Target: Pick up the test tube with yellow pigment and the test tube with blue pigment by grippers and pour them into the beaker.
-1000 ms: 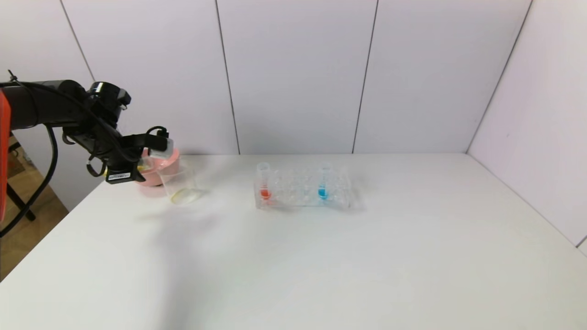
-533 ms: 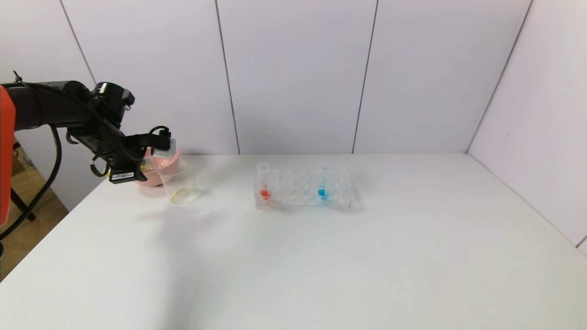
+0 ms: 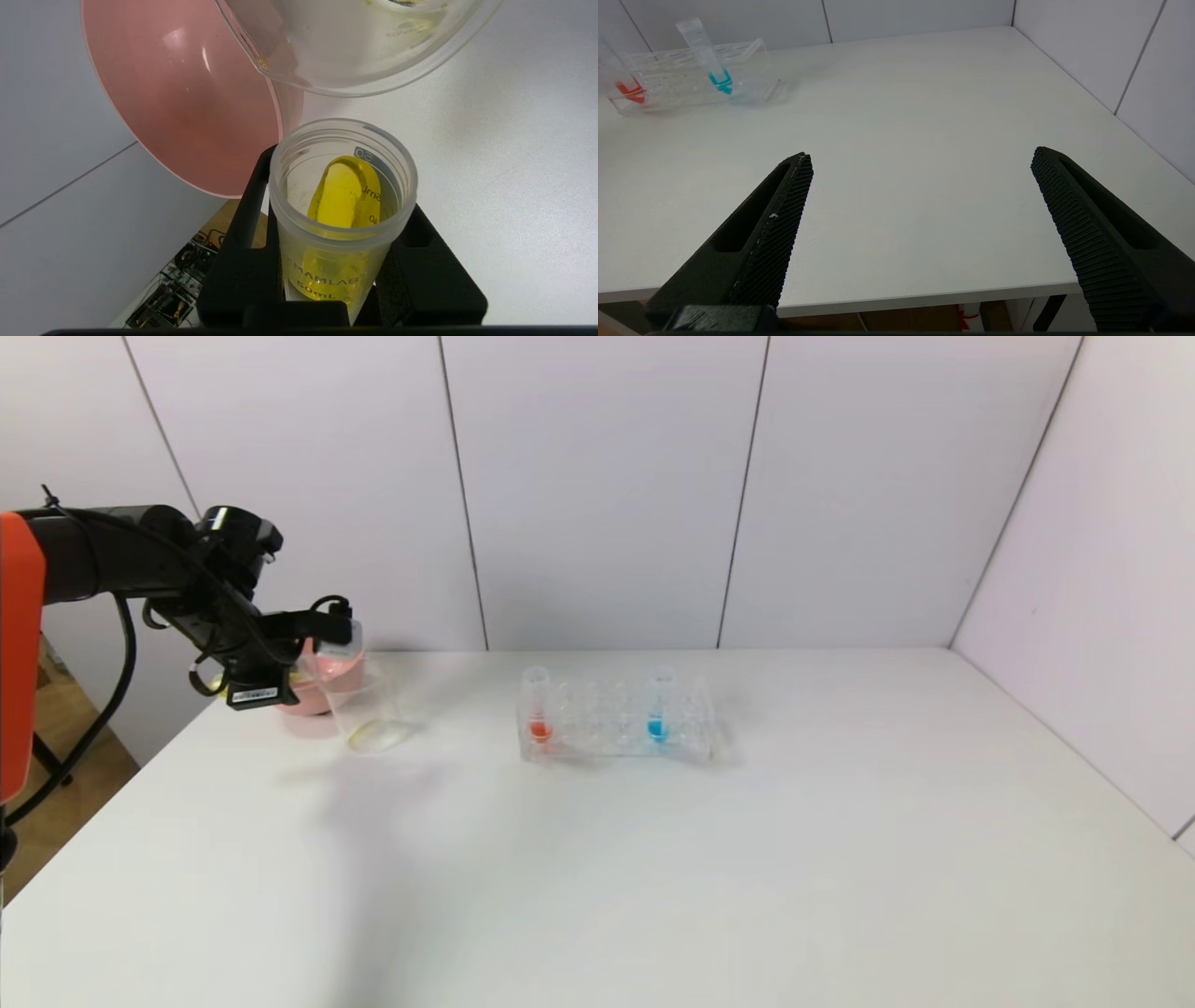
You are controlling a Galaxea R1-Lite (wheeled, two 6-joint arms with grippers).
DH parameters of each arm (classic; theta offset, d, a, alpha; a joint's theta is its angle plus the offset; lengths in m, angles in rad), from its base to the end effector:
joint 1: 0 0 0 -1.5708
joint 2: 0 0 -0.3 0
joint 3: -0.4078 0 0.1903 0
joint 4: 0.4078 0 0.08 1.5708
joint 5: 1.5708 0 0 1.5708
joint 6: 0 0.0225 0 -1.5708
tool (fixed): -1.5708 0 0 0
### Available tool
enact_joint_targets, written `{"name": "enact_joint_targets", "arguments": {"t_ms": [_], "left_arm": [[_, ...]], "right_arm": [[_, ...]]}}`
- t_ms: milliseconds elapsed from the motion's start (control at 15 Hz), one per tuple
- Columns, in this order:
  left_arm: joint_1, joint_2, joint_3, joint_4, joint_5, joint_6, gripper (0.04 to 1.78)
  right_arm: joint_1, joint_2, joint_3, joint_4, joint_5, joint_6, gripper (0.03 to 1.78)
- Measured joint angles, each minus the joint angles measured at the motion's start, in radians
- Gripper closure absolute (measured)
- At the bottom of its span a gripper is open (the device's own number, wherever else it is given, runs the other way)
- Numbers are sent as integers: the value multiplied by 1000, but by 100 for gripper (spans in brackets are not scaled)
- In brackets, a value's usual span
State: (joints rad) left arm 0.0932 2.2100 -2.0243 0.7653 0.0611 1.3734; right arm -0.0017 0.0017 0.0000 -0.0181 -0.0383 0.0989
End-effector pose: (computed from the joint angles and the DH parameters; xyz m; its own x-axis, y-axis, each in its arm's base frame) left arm 0.4221 0.0408 0.1993 0.5716 0.1148 -0.8125 0.7696 0.2685 0.5793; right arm -0.0227 -0.0008 0.0774 0.9991 -0.0400 0.0164 0.0382 0.9943 0.0994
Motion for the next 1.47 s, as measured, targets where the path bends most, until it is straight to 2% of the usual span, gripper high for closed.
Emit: {"name": "enact_joint_targets", "arguments": {"t_ms": [1133, 1467], "left_arm": [[-42, 14, -1, -26, 106, -18, 128], [-47, 14, -1, -26, 113, -19, 128]], "right_arm": [[0, 0, 0, 0, 0, 0, 10], [0, 0, 0, 0, 0, 0, 10]]}}
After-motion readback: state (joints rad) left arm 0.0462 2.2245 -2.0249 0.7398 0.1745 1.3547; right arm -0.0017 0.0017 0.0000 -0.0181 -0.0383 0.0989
